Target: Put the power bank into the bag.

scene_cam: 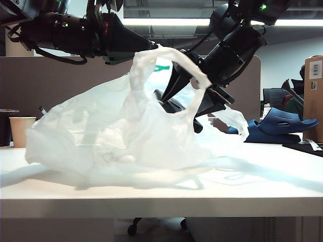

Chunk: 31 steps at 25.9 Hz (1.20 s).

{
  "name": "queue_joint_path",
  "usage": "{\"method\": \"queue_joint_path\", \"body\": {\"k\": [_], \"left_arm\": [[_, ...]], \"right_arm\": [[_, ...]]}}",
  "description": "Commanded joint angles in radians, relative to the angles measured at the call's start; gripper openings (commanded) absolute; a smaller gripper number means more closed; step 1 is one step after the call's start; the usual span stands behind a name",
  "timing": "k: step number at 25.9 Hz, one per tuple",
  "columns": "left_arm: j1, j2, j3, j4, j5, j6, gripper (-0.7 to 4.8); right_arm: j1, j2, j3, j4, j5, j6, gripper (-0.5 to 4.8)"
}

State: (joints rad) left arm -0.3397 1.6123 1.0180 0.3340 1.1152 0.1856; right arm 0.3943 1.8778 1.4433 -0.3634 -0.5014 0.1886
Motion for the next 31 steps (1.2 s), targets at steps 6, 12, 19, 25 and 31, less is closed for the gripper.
{"method": "queue_joint_path", "body": {"k": [6,12,19,25,31], "left_arm": [[-0.001,-0.005,0.003,0.148,-0.043,-0.003,-0.06],[-0.001,-0.003,0.002,0.149,-0.123,-0.002,-0.05],[-0.001,0.003,0.002,-0.037,-0.354,-0.002,-0.06],[-0.001,0.004,0.002,-0.061,-0.341,-0.003,-0.05],[-0.001,0.004,0.001,-0.066,-0.328,-0.003,-0.05]], "right_arm": [[0.037,-0.004,0.008,0.024,-0.089,0.028,2.28],[0.061,0.015,0.008,0.032,-0.092,0.029,2.28],[0.071,0.104,0.008,0.093,-0.096,0.056,2.29],[0.094,0.184,0.008,0.232,-0.103,0.125,2.29],[0.118,0.2,0.008,0.293,-0.063,0.153,2.29]]}}
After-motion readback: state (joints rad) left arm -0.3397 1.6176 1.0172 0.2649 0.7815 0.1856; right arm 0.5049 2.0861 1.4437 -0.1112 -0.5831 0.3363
